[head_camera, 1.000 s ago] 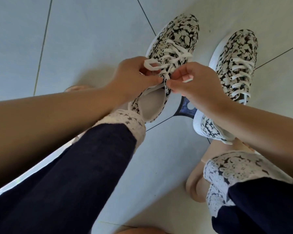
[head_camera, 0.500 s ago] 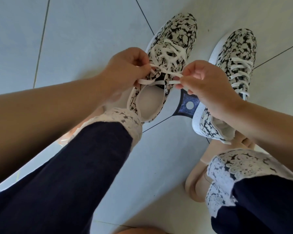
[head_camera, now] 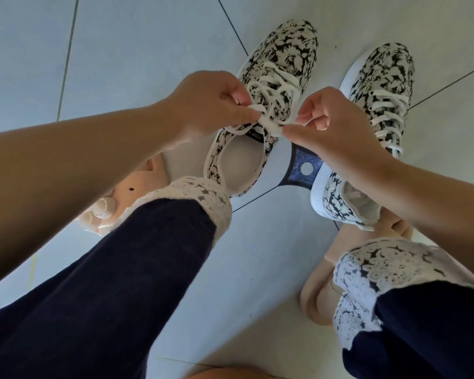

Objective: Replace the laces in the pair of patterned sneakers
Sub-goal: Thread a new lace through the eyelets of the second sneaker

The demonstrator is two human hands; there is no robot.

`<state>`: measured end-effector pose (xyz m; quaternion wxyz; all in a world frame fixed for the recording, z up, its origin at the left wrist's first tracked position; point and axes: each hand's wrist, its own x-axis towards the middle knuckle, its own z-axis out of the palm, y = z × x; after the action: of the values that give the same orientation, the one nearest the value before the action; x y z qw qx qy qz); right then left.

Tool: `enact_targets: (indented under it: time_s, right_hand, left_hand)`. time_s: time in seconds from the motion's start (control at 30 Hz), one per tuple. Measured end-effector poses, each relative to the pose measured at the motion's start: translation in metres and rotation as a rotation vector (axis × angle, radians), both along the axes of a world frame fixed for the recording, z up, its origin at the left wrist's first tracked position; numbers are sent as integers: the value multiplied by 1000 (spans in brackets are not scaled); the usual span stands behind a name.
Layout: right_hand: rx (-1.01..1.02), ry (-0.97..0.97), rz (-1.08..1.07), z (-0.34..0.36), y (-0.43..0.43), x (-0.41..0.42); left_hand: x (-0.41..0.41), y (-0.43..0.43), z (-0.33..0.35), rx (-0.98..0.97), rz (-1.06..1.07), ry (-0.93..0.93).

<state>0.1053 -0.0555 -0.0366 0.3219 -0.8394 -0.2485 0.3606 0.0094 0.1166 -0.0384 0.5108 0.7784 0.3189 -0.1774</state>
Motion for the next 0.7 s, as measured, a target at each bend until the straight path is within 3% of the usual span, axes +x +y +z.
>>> enact_targets:
  time_s: [0.17, 0.3, 0.47, 0.57, 0.7]
  right_hand:
    - [74, -195, 3, 6, 6, -4]
    - [199, -476, 286, 16, 10, -20]
    - [-54, -861, 616, 0, 21, -19]
    - [-69, -916, 641, -4, 23, -16]
    - [-94, -976, 678, -9, 14, -17]
  left_hand:
    - [0, 1, -6, -15, 135, -51]
    - [-10, 1, -9, -7, 84, -72]
    - [-19, -2, -13, 194, -203, -135]
    - [-17, -6, -21, 332, -202, -171]
    - [-16, -14, -20, 303, -133, -180]
